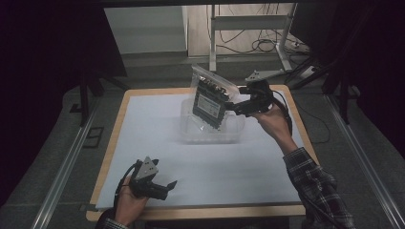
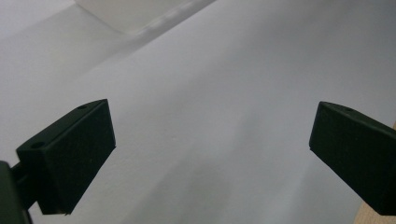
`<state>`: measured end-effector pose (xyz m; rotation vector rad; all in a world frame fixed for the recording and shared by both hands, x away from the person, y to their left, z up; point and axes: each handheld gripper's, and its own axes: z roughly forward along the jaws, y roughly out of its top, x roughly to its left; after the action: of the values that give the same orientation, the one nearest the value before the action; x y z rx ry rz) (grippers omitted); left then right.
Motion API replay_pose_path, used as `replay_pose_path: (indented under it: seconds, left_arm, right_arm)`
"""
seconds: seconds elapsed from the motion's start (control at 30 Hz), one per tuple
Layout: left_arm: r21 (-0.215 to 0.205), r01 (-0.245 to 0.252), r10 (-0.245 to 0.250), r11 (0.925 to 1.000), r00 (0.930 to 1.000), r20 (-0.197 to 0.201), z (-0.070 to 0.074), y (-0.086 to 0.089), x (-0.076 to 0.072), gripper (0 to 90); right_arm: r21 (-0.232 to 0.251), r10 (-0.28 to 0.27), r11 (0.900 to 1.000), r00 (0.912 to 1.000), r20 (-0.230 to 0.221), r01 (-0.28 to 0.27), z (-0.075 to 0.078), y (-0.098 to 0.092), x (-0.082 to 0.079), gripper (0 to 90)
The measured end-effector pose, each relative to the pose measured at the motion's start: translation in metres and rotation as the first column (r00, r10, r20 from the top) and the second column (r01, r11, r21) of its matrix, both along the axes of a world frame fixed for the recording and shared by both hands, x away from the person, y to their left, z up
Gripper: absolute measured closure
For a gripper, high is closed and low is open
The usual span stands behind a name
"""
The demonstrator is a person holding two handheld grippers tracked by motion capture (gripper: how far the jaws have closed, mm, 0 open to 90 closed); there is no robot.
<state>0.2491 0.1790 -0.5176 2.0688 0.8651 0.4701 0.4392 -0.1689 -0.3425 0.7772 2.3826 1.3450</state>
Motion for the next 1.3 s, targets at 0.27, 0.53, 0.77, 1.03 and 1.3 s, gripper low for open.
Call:
replay_pose_path:
  seconds: [0.27,0.53,0.77,1.03,1.3]
  left_arm:
    - [0.008,0.005,-0.005,1.0,1.0,0.001,-0.001,-0.002,0.0,0.3]
    - [0.016,0.005,-0.005,0.9999,1.0,0.005,-0.001,-0.002,0.0,0.3]
    - [0.024,0.003,-0.003,0.9997,1.0,0.007,-0.001,-0.003,0.0,0.3]
    - [0.034,0.004,-0.004,0.9994,1.0,0.006,-0.002,-0.004,0.0,0.3]
    - [0.04,0.001,-0.001,0.9992,1.0,0.005,-0.002,-0.004,0.0,0.3]
  right_arm:
    - [-0.013,-0.016,1.0,0.9999,-0.006,0.016,-0.013,-0.013,-0.012,11.4]
    - [-0.01,-0.01,1.0,0.9999,-0.007,0.01,-0.025,-0.024,-0.027,9.7]
    - [-0.022,-0.001,1.0,1.0,-0.003,0.001,-0.032,-0.033,-0.039,4.8]
    - [-0.032,0.002,0.999,1.0,0.01,-0.002,-0.043,-0.045,-0.058,1.8]
    - [-0.02,0.001,1.0,0.9999,-0.011,-0.001,-0.063,-0.055,-0.075,0.5]
